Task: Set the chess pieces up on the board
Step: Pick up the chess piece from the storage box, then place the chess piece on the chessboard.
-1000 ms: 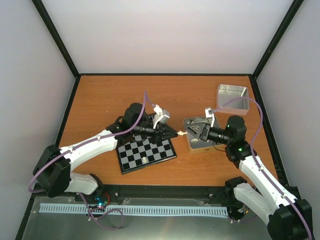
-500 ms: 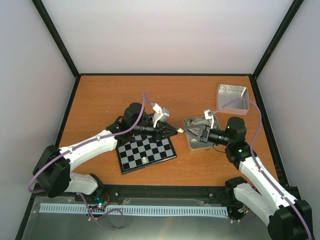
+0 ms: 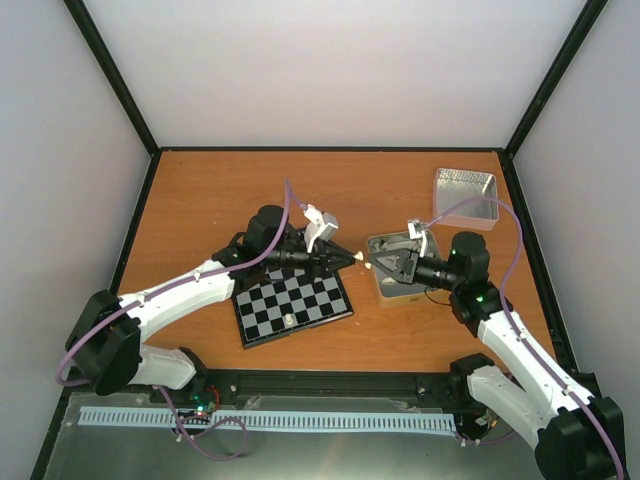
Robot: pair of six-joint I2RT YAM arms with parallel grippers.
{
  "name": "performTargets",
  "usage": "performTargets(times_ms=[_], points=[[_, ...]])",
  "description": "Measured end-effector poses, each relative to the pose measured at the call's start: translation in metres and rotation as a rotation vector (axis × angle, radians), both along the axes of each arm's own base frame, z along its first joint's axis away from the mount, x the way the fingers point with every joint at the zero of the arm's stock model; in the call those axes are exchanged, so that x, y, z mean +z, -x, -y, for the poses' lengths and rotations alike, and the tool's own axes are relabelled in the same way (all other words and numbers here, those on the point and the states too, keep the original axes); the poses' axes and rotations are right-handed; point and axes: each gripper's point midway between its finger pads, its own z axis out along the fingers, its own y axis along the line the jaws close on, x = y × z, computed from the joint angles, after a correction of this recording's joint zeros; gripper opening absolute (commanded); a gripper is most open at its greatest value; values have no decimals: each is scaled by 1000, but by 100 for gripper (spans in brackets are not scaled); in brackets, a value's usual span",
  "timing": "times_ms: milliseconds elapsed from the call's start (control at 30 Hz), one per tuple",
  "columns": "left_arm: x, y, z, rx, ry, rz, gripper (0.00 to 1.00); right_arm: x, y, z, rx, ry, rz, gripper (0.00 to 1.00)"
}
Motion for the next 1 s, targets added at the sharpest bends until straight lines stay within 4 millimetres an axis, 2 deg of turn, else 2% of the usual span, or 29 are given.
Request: performTargets(times_ms=[133,267,367,433,600,667,833,1000], points=[[-9,-11,-3,72,-39,-9,1,-12,-12,2,-52,72,-28,3],[-40,-25,-18,202,-175,-71,1,-26,-27,-4,-107,219,-22,3],[-67,-27,-39,301,-312,-142,1,-37,-28,-24,-103,359,27,3],[-81,-25,-61,387,-408,-195,1,-50,-28,-37,-98,443,67,3],[-77,-22,-116,582,-487,-270,1,-97,-19,-63,-77,657,183,3],[-73,-21,-131,641,-488,-291,1,-116,-12,-78,-52,725,245,3],[-85,-18,-153,709,-520,-372,1,-153,-8,-95,-50,826,351,3],[-104,-14,-169,733,-554,-464,1,-180,-15,-98,-80,852,380,3]])
